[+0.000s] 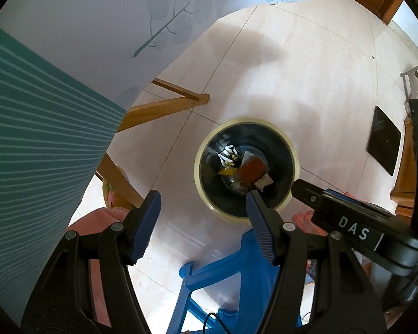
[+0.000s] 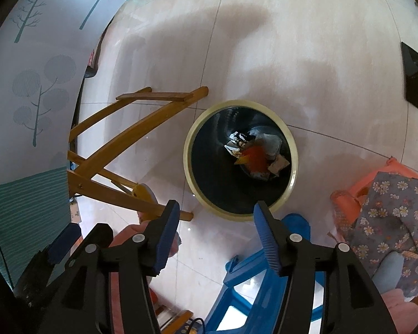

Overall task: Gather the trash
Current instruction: 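Open the left gripper to drop the wrapper while the right gripper releases the red box, then swing both tools back over the table toward the remaining trash, then grasp the blue face mask with the left gripper while the right gripper grasps the plaid paper cup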

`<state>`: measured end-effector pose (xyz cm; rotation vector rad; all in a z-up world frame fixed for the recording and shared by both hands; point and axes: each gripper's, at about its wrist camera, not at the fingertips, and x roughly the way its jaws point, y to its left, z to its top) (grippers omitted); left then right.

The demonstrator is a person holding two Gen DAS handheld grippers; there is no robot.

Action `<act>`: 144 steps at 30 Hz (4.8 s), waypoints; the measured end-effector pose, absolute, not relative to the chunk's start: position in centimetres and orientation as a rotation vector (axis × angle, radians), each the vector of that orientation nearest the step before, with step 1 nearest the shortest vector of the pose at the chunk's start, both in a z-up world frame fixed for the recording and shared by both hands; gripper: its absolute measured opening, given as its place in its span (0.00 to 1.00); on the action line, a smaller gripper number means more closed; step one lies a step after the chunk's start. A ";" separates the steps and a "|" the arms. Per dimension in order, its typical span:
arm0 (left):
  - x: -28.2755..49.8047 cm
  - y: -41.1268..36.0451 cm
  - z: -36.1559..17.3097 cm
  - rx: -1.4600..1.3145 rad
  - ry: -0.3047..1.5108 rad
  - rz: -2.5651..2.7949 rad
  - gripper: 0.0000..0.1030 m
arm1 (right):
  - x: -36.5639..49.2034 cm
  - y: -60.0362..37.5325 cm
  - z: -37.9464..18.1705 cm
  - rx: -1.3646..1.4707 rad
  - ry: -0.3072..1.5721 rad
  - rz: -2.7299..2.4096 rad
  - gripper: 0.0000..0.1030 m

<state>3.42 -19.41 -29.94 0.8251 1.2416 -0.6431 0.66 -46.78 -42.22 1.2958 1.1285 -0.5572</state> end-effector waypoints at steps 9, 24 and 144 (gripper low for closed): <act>3.0 -18.8 -28.8 0.818 1.267 -0.670 0.59 | 0.7 -46.7 -40.7 1.253 1.125 -0.558 0.55; 0.6 -18.3 -22.6 0.804 1.263 -0.775 0.59 | -1.2 -46.2 -32.0 1.129 1.157 -0.714 0.55; 33.2 3.7 -1.3 0.163 1.265 -0.804 0.06 | 36.6 -28.0 -6.6 -0.279 0.946 -0.164 0.20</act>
